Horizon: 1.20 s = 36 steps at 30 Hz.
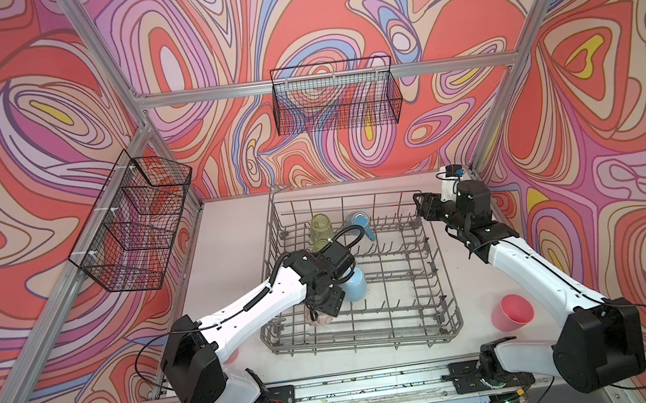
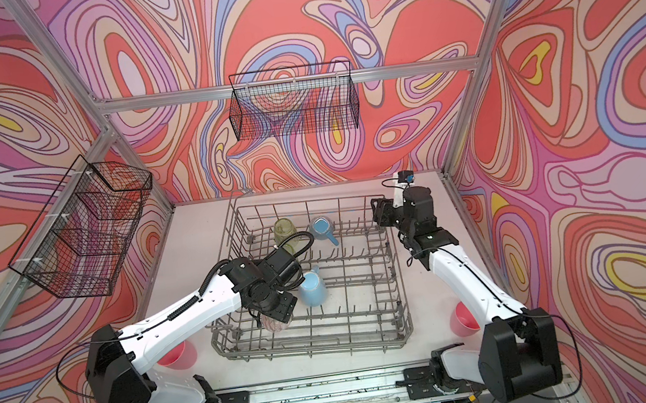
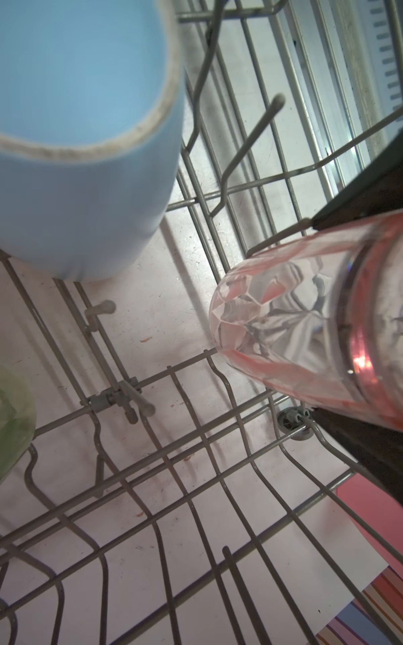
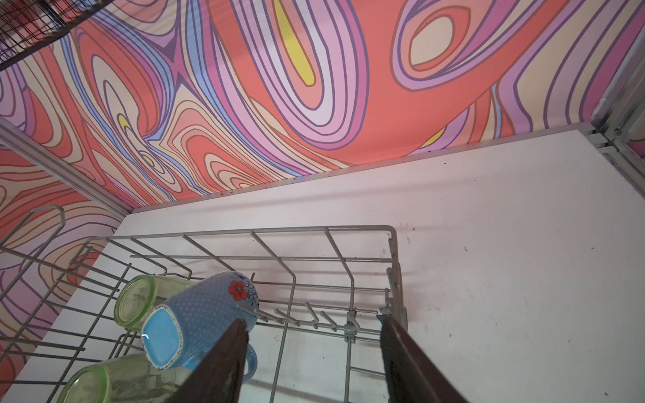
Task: Load the cups into the dish rack
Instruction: 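Lower the translucent pink cup upside down into the rack with the left gripper, then open the left gripper and lift it away from the cup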
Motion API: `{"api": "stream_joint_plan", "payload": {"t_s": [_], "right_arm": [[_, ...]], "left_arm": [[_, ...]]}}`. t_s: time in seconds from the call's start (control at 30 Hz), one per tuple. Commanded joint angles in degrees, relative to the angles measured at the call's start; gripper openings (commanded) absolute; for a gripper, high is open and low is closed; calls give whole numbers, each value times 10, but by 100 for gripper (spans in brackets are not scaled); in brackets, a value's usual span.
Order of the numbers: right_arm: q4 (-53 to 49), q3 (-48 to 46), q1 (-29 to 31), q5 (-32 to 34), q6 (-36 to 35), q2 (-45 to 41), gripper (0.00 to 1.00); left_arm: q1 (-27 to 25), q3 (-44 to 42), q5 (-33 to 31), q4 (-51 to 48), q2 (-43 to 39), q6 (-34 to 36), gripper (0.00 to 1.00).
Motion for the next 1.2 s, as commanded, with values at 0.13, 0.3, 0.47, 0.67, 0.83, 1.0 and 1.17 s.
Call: {"api": "stream_joint_plan", "payload": {"t_s": [0.13,0.3,0.47,0.67,0.83,1.0,1.17], "right_arm": [[6,-7,2,-9,-3,7,63],[6,-6,3,-12,-2,9,63],[5,-4,5,-13,-2,12,62],[2,-4,7,-12,-3,11,62],[4,-3,8,-13,-3,13,62],[5,-3,10,-13,-3,15,62],[4,-2,11,-13,-3,17,62]], "left_arm": [[-10,-34,52,76,-17,-22,52],[-10,-40,36,78,-42,-24,51],[-10,-31,45,80,-50,-26,50],[-10,-21,46,80,-68,-30,49],[-10,-22,43,85,-88,-35,49],[-10,-15,29,74,-96,-32,49],[-10,-8,17,71,-107,-31,49]]}}
